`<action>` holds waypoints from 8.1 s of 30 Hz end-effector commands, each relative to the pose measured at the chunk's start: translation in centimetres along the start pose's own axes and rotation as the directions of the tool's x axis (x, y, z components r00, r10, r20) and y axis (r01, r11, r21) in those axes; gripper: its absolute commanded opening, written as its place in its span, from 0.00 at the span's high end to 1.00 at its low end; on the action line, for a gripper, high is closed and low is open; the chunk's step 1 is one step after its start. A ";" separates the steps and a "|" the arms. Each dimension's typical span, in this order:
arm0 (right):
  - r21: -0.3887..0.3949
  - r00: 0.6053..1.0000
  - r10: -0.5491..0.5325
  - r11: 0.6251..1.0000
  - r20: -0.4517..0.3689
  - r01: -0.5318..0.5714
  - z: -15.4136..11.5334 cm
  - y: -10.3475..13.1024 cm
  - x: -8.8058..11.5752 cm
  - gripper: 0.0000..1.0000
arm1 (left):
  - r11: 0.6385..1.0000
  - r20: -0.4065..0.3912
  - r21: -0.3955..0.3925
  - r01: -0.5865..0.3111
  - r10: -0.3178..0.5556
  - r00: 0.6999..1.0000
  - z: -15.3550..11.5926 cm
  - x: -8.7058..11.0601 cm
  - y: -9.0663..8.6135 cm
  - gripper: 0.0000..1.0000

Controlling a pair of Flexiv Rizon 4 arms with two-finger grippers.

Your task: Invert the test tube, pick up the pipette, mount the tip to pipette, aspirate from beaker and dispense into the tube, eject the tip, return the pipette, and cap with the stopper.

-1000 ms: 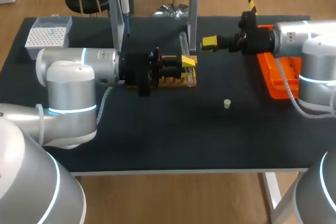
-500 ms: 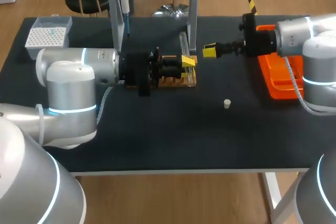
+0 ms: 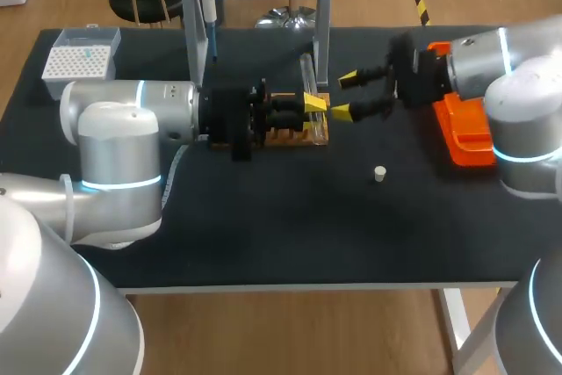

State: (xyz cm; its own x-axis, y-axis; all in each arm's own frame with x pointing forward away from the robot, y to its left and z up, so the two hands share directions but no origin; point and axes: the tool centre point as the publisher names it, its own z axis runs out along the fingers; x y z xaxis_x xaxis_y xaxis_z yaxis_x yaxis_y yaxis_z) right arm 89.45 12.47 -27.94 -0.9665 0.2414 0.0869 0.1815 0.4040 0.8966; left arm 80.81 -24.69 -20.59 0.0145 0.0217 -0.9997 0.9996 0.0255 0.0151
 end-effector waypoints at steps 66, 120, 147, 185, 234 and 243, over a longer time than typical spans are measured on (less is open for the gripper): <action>0.009 0.974 -0.003 1.000 0.225 0.001 8.2 -3.0 -3.6 0.00 | 1.000 0.001 0.001 -0.002 0.002 1.000 0.0 0.0 0.1 1.00; 0.008 0.973 -0.005 1.000 0.230 0.003 8.3 -3.1 -3.8 0.00 | 0.524 -0.092 0.091 0.847 -0.842 0.531 -3.9 -6.0 3.5 1.00; 0.008 0.973 -0.005 1.000 0.230 0.003 8.3 -3.1 -3.8 0.00 | 0.210 0.067 -0.040 0.977 -0.975 0.213 -3.0 -5.6 9.3 1.00; 0.001 0.969 0.002 1.000 0.246 -0.002 8.4 -3.0 -4.0 0.00 | 0.187 0.079 -0.032 0.982 -0.979 0.189 -2.9 -5.5 10.5 1.00; 0.031 0.962 -0.018 0.999 0.271 0.010 9.3 -2.9 -4.0 0.00 | 0.083 0.132 0.012 0.997 -0.988 0.080 -4.1 -1.3 14.6 1.00; 0.031 0.962 -0.018 0.999 0.271 0.010 9.3 -2.9 -4.0 0.00 | 0.065 0.130 0.010 0.998 -0.989 0.063 -4.2 -0.4 15.5 1.00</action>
State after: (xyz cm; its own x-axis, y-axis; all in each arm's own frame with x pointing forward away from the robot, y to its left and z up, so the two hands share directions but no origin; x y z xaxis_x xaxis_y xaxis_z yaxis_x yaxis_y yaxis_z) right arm 94.55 18.51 -34.89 -0.8853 0.4623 -0.0491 0.1776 0.4339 0.8833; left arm 95.66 -19.99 -19.59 -0.9829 -0.1647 -0.0822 0.0804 0.0174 -0.9966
